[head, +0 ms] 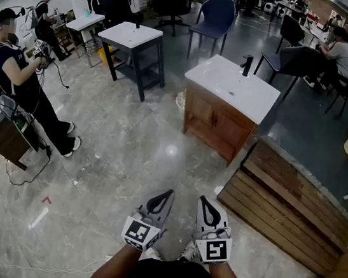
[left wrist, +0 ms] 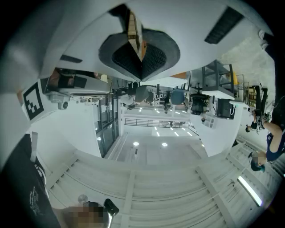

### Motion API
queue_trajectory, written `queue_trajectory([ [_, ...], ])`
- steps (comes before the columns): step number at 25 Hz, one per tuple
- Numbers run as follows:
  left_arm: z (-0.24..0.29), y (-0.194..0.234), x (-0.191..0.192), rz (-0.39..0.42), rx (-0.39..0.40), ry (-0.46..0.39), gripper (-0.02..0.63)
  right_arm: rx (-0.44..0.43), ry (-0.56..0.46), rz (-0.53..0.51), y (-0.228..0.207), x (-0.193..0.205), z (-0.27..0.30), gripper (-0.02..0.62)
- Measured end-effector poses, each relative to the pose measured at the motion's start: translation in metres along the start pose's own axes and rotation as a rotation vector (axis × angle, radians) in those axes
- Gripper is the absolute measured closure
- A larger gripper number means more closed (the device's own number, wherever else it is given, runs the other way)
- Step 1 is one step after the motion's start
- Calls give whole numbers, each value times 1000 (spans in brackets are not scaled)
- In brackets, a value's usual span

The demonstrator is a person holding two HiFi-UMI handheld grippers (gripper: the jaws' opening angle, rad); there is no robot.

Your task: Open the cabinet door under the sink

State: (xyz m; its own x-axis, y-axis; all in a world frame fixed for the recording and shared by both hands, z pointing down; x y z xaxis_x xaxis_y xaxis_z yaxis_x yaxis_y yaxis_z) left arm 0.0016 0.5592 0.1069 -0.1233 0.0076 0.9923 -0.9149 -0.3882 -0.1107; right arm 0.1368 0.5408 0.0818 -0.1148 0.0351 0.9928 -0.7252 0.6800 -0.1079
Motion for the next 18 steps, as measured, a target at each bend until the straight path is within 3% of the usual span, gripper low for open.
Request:
queue_trajectory([
  [10,21,-3,3,13,3,-4,583,12,-23,-13,-19,0,7,572],
  [18,35,-14,10,10,-2,21,583,13,-20,35,-42,12,-2,572],
])
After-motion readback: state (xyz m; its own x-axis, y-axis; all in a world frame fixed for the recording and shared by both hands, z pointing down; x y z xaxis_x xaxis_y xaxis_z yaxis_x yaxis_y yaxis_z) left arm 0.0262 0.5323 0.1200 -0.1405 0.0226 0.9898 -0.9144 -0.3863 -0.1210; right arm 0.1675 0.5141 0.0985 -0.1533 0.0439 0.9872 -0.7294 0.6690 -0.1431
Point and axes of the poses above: the fingertips, and each gripper's own axes: z forward along the fingers, y to its left, x out of its underside, the point moved 5 cm from there along -z, backward along the fingers, and after that the axes turned 10 degrees about z, right-handed, at the moved point
